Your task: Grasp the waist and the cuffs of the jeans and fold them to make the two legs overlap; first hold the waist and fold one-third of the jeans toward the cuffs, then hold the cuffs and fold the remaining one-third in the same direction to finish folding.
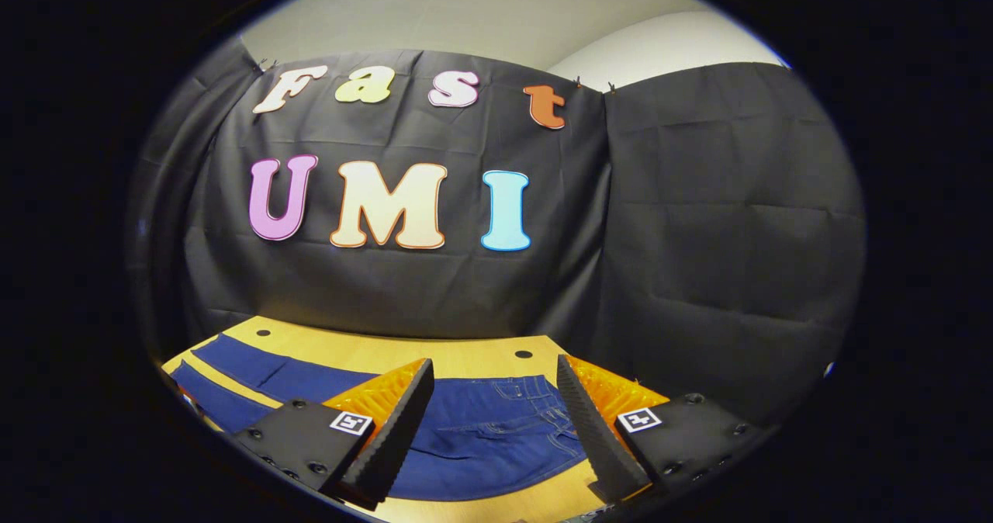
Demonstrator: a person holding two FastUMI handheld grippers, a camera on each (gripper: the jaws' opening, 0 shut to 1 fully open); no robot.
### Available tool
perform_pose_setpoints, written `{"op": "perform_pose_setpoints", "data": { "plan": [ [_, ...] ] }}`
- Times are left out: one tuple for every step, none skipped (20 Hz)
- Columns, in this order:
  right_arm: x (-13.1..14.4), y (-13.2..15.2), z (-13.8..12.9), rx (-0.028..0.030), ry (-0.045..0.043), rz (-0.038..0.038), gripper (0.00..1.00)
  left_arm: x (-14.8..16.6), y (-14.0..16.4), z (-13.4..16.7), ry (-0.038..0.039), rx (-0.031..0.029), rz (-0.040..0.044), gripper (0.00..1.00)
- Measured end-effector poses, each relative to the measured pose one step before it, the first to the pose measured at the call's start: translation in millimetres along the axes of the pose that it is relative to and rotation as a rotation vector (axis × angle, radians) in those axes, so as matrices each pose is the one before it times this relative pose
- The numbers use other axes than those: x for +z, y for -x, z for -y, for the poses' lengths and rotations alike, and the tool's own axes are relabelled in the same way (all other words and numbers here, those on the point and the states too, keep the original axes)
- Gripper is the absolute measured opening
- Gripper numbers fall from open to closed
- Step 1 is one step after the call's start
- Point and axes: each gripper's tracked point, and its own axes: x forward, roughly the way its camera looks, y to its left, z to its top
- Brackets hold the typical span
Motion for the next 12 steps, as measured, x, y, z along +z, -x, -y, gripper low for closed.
{"op": "perform_pose_setpoints", "data": {
  "plan": [
    [-2.44,3.7,-0.06,-0.00339,0.01551,0.00293,0.99,-1.89,-0.01,-0.2,0.00032,-0.00017,0.01047,0.12],
    [-1.99,2.22,1.71,-0.00409,0.03508,0.00475,0.98,-0.12,-1.5,1.5,0.00562,0.00014,0.01342,0.12],
    [-4.11,-0.51,4.9,-0.00186,0.04967,0.00265,0.99,2.38,4.22,0.74,0.0058,0.00586,0.01307,0.04],
    [-5.52,-1.49,4.8,0.00667,0.05766,-0.00118,0.99,0.86,-0.13,1.34,0.00446,-0.00032,0.0033,0.01],
    [-9.28,-2.94,4.44,0.01635,0.06509,-0.01015,1.0,-0.57,0.99,1.91,0.00969,-0.00183,-0.00835,0.0],
    [-11.83,-4.06,5.32,0.01899,0.07207,-0.01802,1.0,0.34,-0.01,0.88,0.01031,-0.00166,-0.00867,0.0],
    [-12.54,-4.47,6.51,0.01707,0.07008,-0.01163,0.99,-1.45,-0.63,-0.85,0.00633,-0.00479,-0.00711,0.0],
    [-13.89,-6.9,4.91,0.0184,0.06099,-0.01767,1.0,-0.77,-0.95,-0.19,0.01083,-0.00364,-0.0067,0.0],
    [-18.9,-8.81,-0.14,0.03116,0.05029,-0.02987,1.0,-0.83,0.82,-0.89,0.01582,-0.00392,-0.01245,0.0],
    [-16.43,-7.94,-1.73,0.03018,0.04372,-0.0293,0.99,0.37,0.02,0.7,0.00935,-0.00524,-0.00682,0.0],
    [-16.14,-6.3,-2.06,0.02521,0.04236,-0.0267,0.99,0.4,-0.11,-0.52,0.01151,-0.00461,-0.01196,0.0],
    [-11.72,-6.57,-2.82,0.0272,0.0372,-0.0182,0.99,0.82,-0.61,-0.77,0.01238,-0.00388,-0.00555,0.0]
  ]
}}
